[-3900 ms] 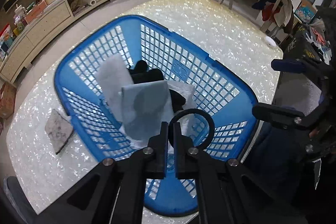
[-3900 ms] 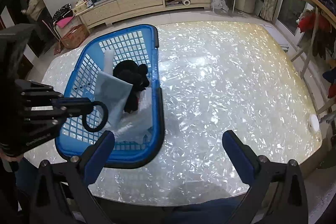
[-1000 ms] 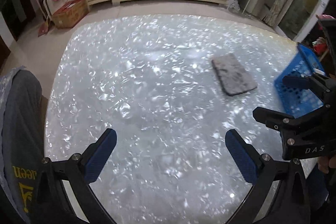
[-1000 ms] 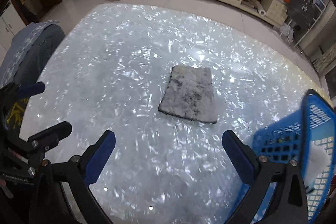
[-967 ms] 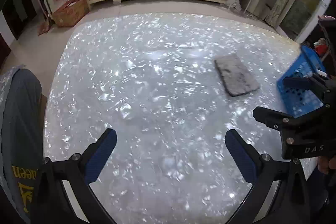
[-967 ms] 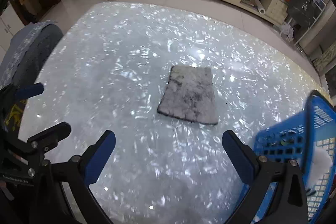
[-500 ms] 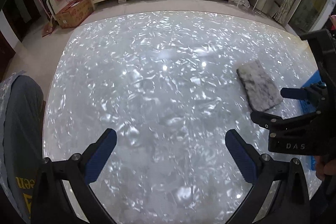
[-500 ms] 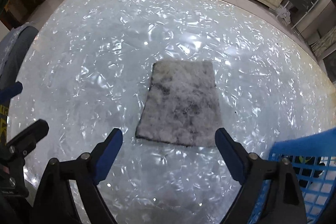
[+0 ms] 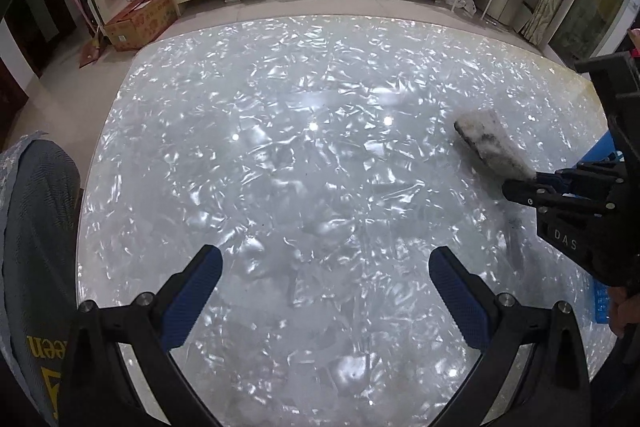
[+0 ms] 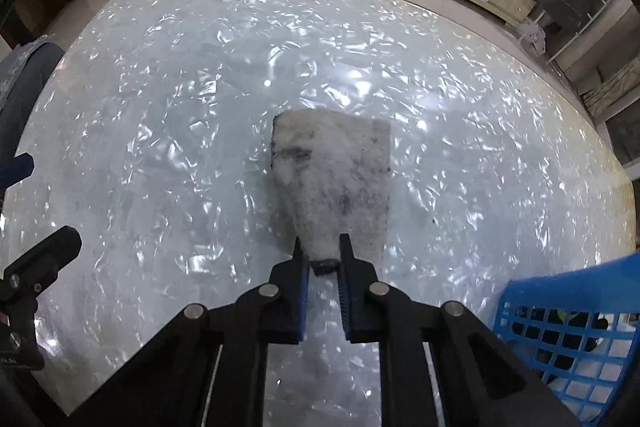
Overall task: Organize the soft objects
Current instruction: 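Carry the grey mat with the right gripper over the basket and release it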
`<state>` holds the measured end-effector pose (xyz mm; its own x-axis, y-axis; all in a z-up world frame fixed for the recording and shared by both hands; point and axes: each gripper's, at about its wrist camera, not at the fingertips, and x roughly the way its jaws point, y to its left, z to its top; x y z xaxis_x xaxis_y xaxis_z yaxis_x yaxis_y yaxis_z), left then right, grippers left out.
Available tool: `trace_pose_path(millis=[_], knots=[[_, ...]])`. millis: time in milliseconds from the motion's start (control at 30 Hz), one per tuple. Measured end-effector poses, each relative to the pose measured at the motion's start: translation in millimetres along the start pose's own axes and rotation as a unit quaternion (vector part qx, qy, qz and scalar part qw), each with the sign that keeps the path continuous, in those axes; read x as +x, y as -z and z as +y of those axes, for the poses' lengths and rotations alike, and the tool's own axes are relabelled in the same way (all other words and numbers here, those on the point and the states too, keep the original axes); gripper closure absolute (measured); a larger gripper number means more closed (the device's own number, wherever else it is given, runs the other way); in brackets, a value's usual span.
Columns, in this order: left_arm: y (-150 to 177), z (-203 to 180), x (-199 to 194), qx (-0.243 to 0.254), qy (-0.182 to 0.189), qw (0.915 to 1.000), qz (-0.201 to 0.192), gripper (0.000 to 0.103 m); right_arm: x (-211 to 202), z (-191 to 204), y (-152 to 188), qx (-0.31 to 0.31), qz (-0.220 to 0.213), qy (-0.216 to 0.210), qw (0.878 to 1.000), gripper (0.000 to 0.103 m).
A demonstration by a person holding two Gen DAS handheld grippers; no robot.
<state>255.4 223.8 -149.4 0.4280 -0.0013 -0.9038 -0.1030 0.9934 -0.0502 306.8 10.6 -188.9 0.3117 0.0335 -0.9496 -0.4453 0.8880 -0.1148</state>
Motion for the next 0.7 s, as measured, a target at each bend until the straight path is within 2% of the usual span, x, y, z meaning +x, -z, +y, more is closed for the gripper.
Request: trace_pose_path(millis=[200,333,433,533,700], knots=[[10,-10,-24,0.005,0.003,1.0000,-0.005,0.000,-36,8,25,-0.031,-0.035,0.006,0.999,0.093],[17,-21,-47,0.007,0.008,0.9998,-0.016,0.000,-71,13,47,-0.041,-0.054,-0.016,0.998,0.093],[23,-32,-67,0.015,0.014,0.9994,-0.027,0.000,-94,11,63,-0.046,-0.065,-0.019,0.997,0.093],[29,-46,-86,0.026,0.010,0.9990,-0.036,0.000,-116,5,75,-0.053,-0.085,-0.001,0.995,0.092],[39,-70,-117,0.040,0.011,0.9978,-0.052,0.000,-154,-6,97,-0.049,-0.107,-0.014,0.993,0.092]])
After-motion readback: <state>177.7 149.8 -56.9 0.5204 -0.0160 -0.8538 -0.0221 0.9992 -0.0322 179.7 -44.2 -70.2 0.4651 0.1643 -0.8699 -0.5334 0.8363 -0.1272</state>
